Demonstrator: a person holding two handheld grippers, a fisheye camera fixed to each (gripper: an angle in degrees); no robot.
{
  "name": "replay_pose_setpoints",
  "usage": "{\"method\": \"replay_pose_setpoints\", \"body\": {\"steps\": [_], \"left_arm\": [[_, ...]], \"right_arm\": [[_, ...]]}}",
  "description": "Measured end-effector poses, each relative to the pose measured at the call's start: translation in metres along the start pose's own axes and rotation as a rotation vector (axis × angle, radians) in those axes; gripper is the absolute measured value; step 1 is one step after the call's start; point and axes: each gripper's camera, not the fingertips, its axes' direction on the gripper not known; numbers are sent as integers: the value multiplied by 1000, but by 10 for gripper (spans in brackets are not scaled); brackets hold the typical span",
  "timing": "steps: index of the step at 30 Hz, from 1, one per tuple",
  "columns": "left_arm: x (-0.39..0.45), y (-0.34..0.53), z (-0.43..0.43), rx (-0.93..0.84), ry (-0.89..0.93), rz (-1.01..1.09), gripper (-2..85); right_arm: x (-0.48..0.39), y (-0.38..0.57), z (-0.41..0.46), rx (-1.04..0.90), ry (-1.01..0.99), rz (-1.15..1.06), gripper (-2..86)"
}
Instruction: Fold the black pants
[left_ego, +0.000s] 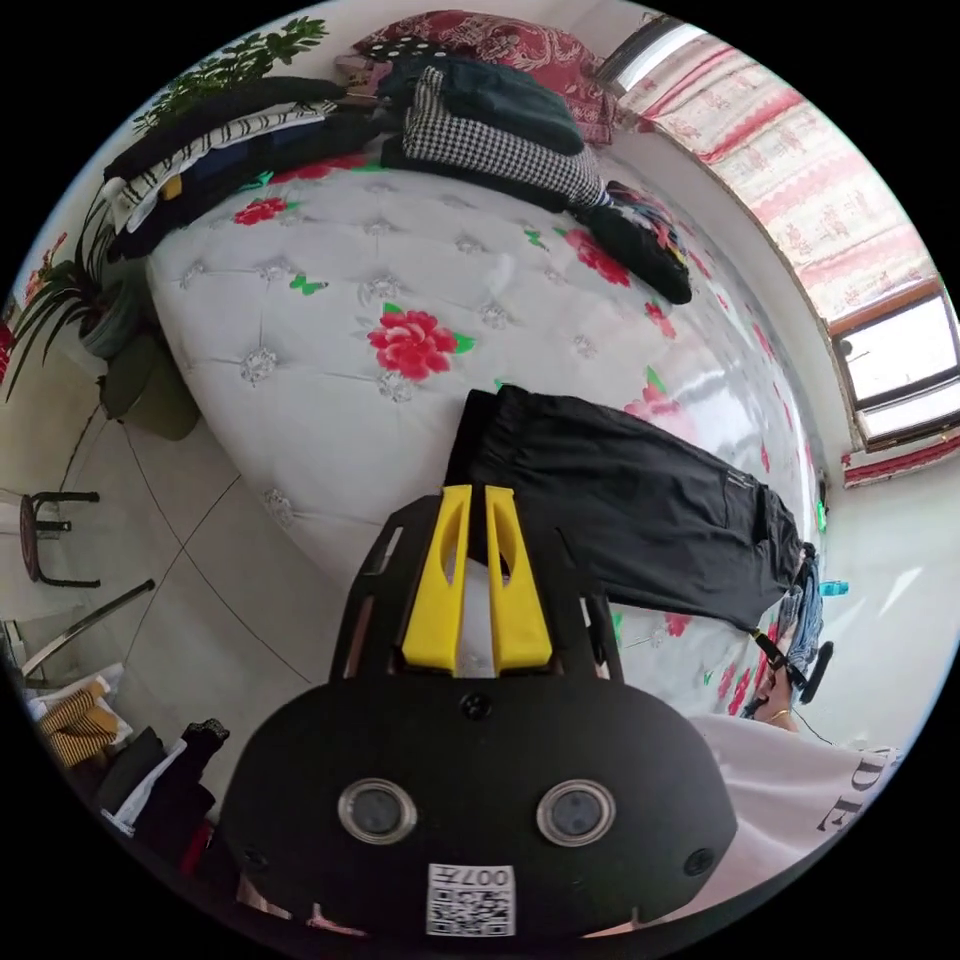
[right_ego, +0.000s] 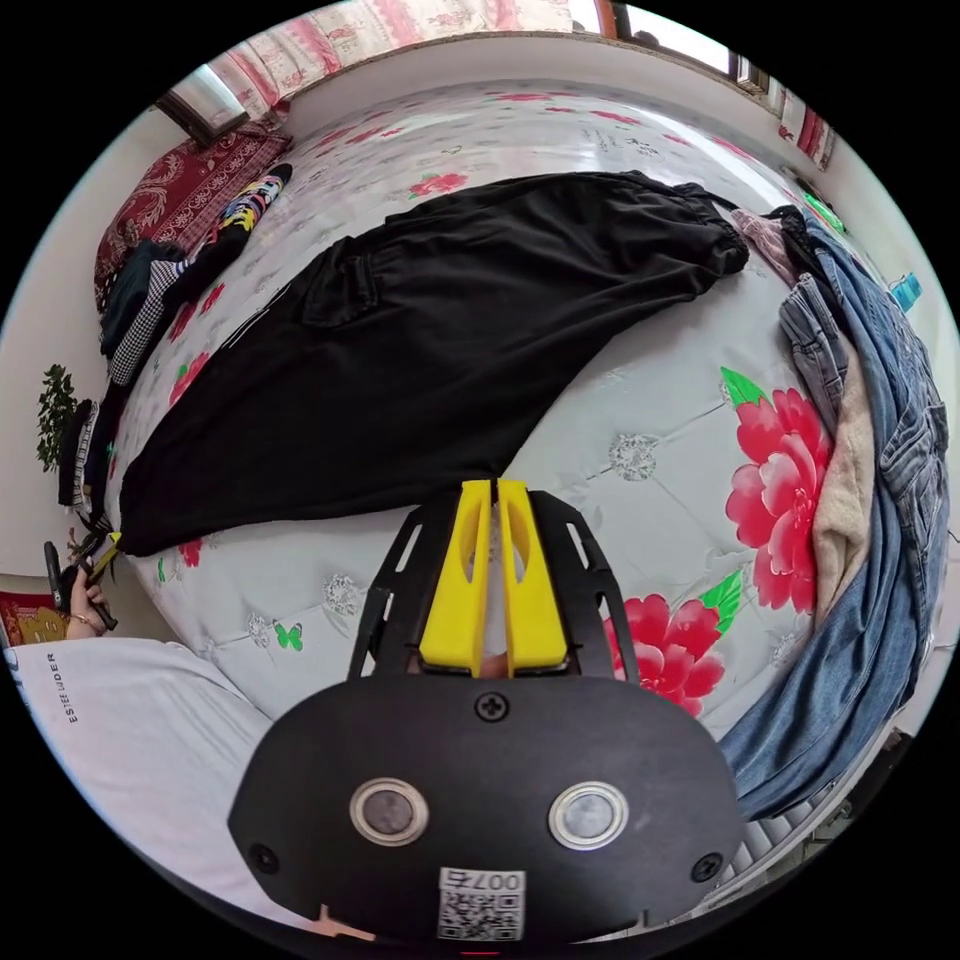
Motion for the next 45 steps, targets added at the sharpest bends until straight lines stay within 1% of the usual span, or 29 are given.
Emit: {"method": "replay_pose_setpoints", "body": {"steps": [1,4,8,11,14,17,19,20,22,27,29,30,31,33,35,38,40,41,43,44,45], "left_arm": [[-7,7,1,48,46,-16,32],[-17,10,1,55,114,-46,48],[-15,17,-15,102,111,-5,107],[-25,29,-26,140,171,-43,125],[-31,39,-19,126,210,-67,136],[-22,40,-3,91,258,-53,159],[-12,36,12,58,245,-57,167],[-11,36,14,59,218,-69,165],[-8,33,18,39,90,-110,132],[-9,36,24,63,90,-201,94],[-11,37,29,74,158,-217,70],[-16,41,33,84,214,-264,57],[-22,46,32,114,267,-325,48],[-19,55,22,191,305,-371,42],[0,57,10,239,284,-323,39],[44,52,-13,307,317,-173,38],[92,44,-29,338,367,-17,39],[107,42,-33,338,376,28,39],[181,40,-41,331,423,237,39],[202,41,-40,326,434,295,40],[245,44,-36,313,451,407,40]], "right_arm": [[2,0,0,-2,-1,-1,-2],[11,2,-2,-6,-12,8,-2],[22,6,-3,-7,-28,22,2],[33,9,-5,-6,-29,37,7],[46,15,-14,-7,-57,71,9],[56,25,-34,65,-99,92,7],[59,28,-43,85,-91,86,5],[60,29,-48,94,-87,71,2],[61,29,-53,102,-85,47,0],[67,35,-56,120,-94,37,-2],[72,38,-53,114,-115,43,-3],[74,40,-51,111,-123,45,-3],[76,41,-51,110,-126,45,-3],[80,44,-52,111,-126,45,-3],[87,49,-58,130,-126,44,-3],[100,54,-66,154,-123,50,-3],[109,56,-70,169,-131,59,-3],[115,58,-73,179,-137,66,-3],[122,60,-78,200,-144,72,-3],[126,61,-81,213,-148,72,-3],[128,61,-82,218,-149,71,-3]]}}
